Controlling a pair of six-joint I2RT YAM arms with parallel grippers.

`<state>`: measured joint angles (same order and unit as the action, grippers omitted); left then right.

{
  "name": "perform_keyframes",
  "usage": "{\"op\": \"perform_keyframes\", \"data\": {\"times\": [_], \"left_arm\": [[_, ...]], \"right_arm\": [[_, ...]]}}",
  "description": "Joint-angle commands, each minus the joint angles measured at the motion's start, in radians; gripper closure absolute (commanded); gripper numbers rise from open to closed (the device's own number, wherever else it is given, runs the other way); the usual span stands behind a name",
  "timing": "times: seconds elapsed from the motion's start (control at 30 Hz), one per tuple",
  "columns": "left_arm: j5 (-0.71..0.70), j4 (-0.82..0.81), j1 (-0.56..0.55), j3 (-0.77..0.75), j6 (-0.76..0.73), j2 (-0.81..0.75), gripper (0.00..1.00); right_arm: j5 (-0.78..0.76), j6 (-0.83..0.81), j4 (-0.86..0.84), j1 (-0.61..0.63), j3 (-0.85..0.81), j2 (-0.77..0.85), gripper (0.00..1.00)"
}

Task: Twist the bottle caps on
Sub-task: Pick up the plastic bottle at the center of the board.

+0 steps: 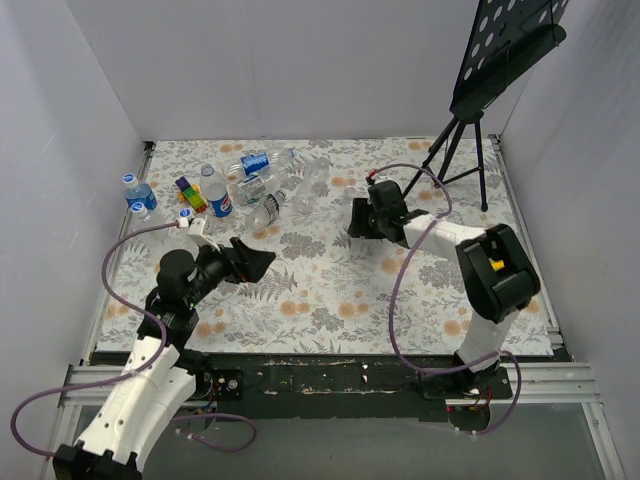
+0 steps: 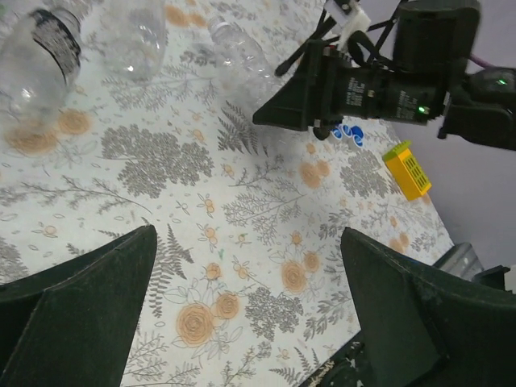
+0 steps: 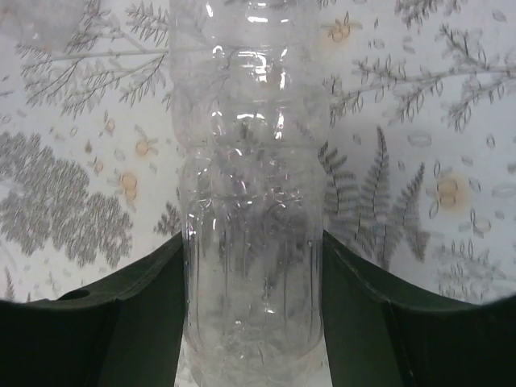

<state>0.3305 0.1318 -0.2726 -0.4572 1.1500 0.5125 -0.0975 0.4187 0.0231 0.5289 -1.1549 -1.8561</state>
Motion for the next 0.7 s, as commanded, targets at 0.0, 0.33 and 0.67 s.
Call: {"op": "perform_keyframes", "data": {"times": [0.0, 0.33, 0.67], "left_arm": [[0.11, -0.119, -0.014, -0.05, 0.149, 0.142, 0.02], [-0.024, -0.32, -0.168, -0.153, 0.329, 0.389, 0.02], [-0.237, -0.524, -0.405, -0.233, 0.327, 0.543, 0.02]], "right_arm": [[0.065, 0.057, -0.181, 0.019, 0.208, 0.243, 0.48], [0.062, 0.124, -0.482, 0.161, 0.619, 0.747, 0.47], [0.038, 0.143, -0.629, 0.253, 0.794, 1.026, 0.47]]}}
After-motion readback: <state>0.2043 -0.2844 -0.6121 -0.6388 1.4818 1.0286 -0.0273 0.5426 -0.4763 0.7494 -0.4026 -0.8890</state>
